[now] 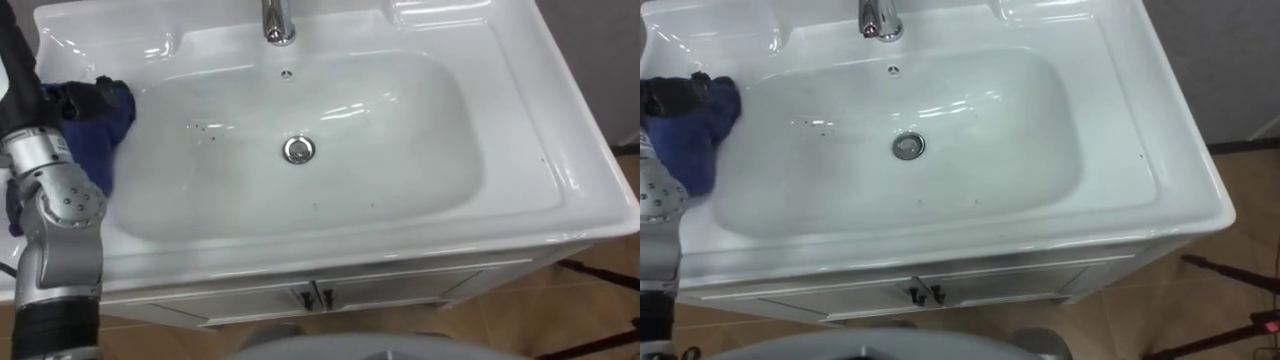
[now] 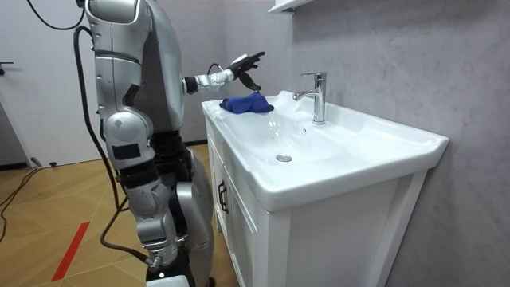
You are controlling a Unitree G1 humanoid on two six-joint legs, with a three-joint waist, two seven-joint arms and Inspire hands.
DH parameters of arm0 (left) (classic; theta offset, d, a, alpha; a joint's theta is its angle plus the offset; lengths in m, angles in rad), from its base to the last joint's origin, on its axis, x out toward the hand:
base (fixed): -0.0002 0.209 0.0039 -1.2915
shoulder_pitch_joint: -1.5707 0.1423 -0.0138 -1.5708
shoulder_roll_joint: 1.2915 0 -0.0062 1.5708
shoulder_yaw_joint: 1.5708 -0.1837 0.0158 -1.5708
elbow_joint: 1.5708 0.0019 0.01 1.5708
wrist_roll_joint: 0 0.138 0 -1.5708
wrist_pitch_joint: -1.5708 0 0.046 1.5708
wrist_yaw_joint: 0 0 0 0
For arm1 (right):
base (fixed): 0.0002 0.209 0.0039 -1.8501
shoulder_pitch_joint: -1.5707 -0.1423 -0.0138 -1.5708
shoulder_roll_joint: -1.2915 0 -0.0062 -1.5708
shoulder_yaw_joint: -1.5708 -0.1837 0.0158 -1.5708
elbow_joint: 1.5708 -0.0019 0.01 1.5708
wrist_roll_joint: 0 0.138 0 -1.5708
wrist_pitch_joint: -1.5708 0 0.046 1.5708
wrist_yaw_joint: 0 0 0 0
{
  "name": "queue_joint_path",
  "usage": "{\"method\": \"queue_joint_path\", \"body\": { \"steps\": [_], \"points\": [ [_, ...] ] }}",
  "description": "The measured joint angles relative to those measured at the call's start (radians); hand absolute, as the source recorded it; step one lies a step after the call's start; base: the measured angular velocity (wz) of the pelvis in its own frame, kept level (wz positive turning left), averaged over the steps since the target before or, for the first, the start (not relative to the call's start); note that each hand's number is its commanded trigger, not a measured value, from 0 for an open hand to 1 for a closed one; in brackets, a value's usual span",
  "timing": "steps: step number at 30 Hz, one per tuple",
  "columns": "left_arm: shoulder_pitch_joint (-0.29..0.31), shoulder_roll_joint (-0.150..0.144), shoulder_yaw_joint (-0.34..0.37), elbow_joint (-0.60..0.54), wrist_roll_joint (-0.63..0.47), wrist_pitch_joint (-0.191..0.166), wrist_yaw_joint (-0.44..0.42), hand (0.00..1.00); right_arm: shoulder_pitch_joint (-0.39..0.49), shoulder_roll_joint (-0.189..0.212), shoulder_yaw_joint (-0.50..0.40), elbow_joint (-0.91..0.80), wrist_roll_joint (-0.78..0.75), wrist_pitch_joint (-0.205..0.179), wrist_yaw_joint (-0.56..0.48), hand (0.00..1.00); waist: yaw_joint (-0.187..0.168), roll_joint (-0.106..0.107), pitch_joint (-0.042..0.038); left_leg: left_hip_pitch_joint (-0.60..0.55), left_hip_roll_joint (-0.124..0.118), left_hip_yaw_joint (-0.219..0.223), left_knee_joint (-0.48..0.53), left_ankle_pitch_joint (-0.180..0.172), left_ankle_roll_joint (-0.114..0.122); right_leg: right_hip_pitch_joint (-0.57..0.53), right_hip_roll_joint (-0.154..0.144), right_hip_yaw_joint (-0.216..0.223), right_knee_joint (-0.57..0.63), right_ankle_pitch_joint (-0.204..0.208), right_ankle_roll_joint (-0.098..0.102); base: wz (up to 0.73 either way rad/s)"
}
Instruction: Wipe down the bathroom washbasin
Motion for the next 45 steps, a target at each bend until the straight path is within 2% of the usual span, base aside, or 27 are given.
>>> {"method": "queue_joint_path", "body": {
  "steps": [4, 7, 10, 13, 17, 19, 23, 25, 28, 32, 34, 36, 39, 42, 43, 45],
  "points": [
    [0.006, 0.016, 0.112, 0.000, -0.001, -0.003, 0.045, 0.00, 0.011, -0.002, -0.009, -0.002, -0.033, 0.005, 0.000, 0.00, 0.034, 0.009, -0.0007, 0.001, -0.003, -0.006, -0.001, 0.000, 0.000, 0.001, -0.002, -0.003, 0.005, 0.000, 0.000, 0.01],
    [0.022, 0.033, 0.162, 0.008, -0.019, -0.003, 0.076, 0.00, 0.020, -0.003, -0.010, -0.006, -0.027, 0.006, 0.001, 0.00, 0.059, 0.008, 0.0007, 0.015, -0.005, -0.010, -0.004, 0.000, 0.000, 0.017, -0.002, -0.005, -0.004, 0.000, 0.000, 0.06],
    [0.081, 0.049, 0.207, 0.028, -0.105, -0.007, 0.127, 0.00, 0.021, -0.007, -0.017, -0.008, -0.030, 0.006, 0.001, 0.00, 0.080, 0.013, 0.0002, 0.018, -0.013, -0.029, -0.005, 0.000, 0.001, 0.026, -0.008, -0.020, -0.003, -0.002, 0.003, 0.16],
    [0.152, 0.062, 0.254, 0.131, -0.139, -0.013, 0.179, 0.00, 0.036, -0.012, -0.036, -0.009, -0.060, 0.006, 0.004, 0.00, 0.116, 0.019, -0.0028, 0.021, -0.020, -0.037, -0.006, 0.001, 0.005, 0.012, -0.016, -0.028, 0.017, -0.006, 0.008, 0.09],
    [0.224, 0.064, 0.283, 0.211, -0.237, -0.012, 0.218, 0.00, 0.038, -0.012, -0.036, -0.011, -0.090, 0.008, 0.015, 0.00, 0.135, 0.010, -0.0029, 0.018, -0.027, -0.058, -0.004, 0.003, 0.008, 0.013, -0.023, -0.048, 0.022, -0.006, 0.009, 0.16],
    [0.243, 0.064, 0.283, 0.289, -0.279, -0.012, 0.231, 0.00, 0.045, -0.018, -0.036, -0.013, -0.109, 0.013, 0.018, 0.00, 0.137, 0.003, -0.0025, 0.019, -0.036, -0.076, -0.005, 0.005, 0.011, 0.014, -0.031, -0.055, 0.042, -0.008, 0.012, 0.28],
    [0.286, 0.063, 0.282, 0.354, -0.335, -0.013, 0.242, 0.00, 0.039, -0.018, -0.036, -0.018, -0.100, 0.028, 0.043, 0.00, 0.155, -0.014, -0.0051, 0.019, -0.037, -0.082, -0.003, 0.003, 0.013, 0.014, -0.034, -0.063, 0.051, -0.008, 0.012, 0.06],
    [0.299, 0.060, 0.277, 0.426, -0.366, -0.021, 0.250, 0.00, 0.033, -0.018, -0.036, -0.023, -0.099, 0.030, 0.048, 0.00, 0.158, -0.023, -0.0046, 0.019, -0.037, -0.083, -0.004, 0.003, 0.013, 0.014, -0.033, -0.062, 0.047, -0.008, 0.012, 0.00],
    [0.323, 0.014, 0.237, 0.531, -0.442, -0.019, 0.254, 0.00, 0.020, -0.018, -0.036, -0.023, -0.093, 0.030, 0.050, 0.00, 0.158, -0.035, -0.0041, 0.019, -0.038, -0.084, -0.003, 0.004, 0.015, 0.016, -0.035, -0.068, 0.051, -0.008, 0.012, 0.02],
    [0.335, -0.018, 0.180, 0.665, -0.462, -0.019, 0.243, 0.00, 0.020, -0.020, -0.036, -0.021, -0.105, 0.031, 0.062, 0.00, 0.153, -0.044, -0.0011, 0.021, -0.038, -0.083, -0.005, 0.004, 0.015, 0.023, -0.037, -0.082, 0.047, -0.008, 0.012, 0.00],
    [0.341, -0.027, 0.148, 0.730, -0.462, -0.015, 0.231, 0.00, 0.009, -0.021, -0.039, -0.020, -0.104, 0.043, 0.083, 0.00, 0.135, -0.047, -0.0005, 0.026, -0.039, -0.088, -0.008, 0.004, 0.015, 0.029, -0.044, -0.092, 0.048, -0.008, 0.013, 0.02],
    [0.361, -0.042, 0.071, 0.791, -0.462, -0.010, 0.193, 0.00, 0.010, -0.024, -0.037, -0.014, -0.104, 0.043, 0.099, 0.00, 0.121, -0.054, 0.0021, 0.034, -0.040, -0.085, -0.014, 0.004, 0.015, 0.030, -0.044, -0.099, 0.050, -0.008, 0.013, -0.02],
    [0.360, -0.077, 0.004, 0.849, -0.461, 0.001, 0.117, 0.00, 0.010, -0.024, -0.039, -0.013, -0.111, 0.043, 0.105, 0.00, 0.097, -0.057, 0.0025, 0.030, -0.040, -0.080, -0.013, 0.003, 0.015, 0.029, -0.045, -0.102, 0.047, -0.008, 0.013, 0.00],
    [0.354, -0.091, -0.037, 0.885, -0.457, 0.008, 0.045, 0.00, 0.011, -0.023, -0.037, -0.012, -0.143, 0.045, 0.127, 0.00, 0.074, -0.069, 0.0017, 0.032, -0.038, -0.075, -0.018, 0.004, 0.015, 0.026, -0.045, -0.094, 0.049, -0.009, 0.013, -0.07],
    [0.344, -0.096, -0.039, 0.902, -0.447, 0.014, 0.016, 0.00, 0.010, -0.023, -0.037, -0.011, -0.145, 0.051, 0.135, 0.00, 0.075, -0.075, -0.0010, 0.034, -0.034, -0.058, -0.023, 0.004, 0.015, 0.015, -0.045, -0.079, 0.053, -0.009, 0.013, -0.29],
    [0.333, -0.097, -0.047, 0.913, -0.439, 0.033, -0.030, 0.00, 0.011, -0.022, -0.036, -0.012, -0.146, 0.052, 0.143, 0.00, 0.070, -0.089, -0.0008, 0.034, -0.033, -0.044, -0.031, 0.008, 0.013, 0.012, -0.045, -0.081, 0.048, -0.009, 0.013, -0.27]
  ]
}}
